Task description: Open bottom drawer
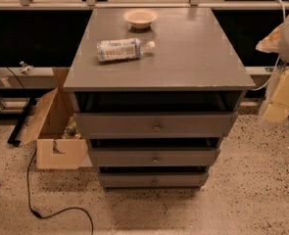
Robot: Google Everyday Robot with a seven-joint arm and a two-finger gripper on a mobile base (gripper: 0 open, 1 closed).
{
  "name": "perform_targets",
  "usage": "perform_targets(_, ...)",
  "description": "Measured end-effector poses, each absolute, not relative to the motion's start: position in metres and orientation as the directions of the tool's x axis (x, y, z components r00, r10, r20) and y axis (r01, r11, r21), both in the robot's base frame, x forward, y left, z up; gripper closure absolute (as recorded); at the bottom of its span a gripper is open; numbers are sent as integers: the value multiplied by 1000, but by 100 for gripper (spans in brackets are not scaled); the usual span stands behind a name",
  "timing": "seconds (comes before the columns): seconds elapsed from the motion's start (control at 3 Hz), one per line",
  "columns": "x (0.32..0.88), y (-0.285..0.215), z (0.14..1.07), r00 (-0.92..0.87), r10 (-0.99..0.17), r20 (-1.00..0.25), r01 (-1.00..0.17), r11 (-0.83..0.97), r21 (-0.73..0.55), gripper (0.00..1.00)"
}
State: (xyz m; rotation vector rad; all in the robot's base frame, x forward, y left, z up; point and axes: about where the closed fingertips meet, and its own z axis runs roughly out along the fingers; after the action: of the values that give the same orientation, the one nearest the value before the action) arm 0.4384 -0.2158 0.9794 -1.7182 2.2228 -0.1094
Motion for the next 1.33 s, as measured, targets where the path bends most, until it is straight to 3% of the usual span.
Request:
perform_targets(0.33, 438, -216, 979, -219, -953, -210, -928, 270, -258, 0)
perform_targets(1.33, 435, -160, 800, -242, -869, -432, -959, 282, -30, 0)
